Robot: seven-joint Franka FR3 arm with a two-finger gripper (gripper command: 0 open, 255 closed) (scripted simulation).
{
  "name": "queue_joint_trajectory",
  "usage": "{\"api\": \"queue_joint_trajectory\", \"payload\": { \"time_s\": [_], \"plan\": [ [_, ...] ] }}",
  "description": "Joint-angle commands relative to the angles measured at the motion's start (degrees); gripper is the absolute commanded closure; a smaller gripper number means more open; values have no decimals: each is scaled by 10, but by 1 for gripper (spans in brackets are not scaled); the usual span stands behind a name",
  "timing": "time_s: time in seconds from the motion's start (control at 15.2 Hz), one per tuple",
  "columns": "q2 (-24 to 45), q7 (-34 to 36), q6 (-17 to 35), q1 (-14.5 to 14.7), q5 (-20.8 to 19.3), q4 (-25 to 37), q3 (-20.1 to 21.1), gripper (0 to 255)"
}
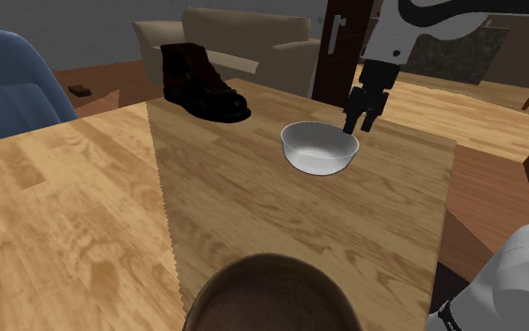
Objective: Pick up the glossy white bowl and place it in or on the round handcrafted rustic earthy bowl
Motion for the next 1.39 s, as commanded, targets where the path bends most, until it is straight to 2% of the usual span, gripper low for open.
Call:
{"api": "queue_joint_trajectory", "payload": {
  "time_s": [0.0,0.66,0.73,1.32],
  "plan": [
    [-2,0,14,1,1,-15,2,0],
    [-4,0,26,1,2,-29,4,0],
    [-4,0,26,1,2,-29,4,255],
    [-4,0,26,1,2,-29,4,255]
  ]
}}
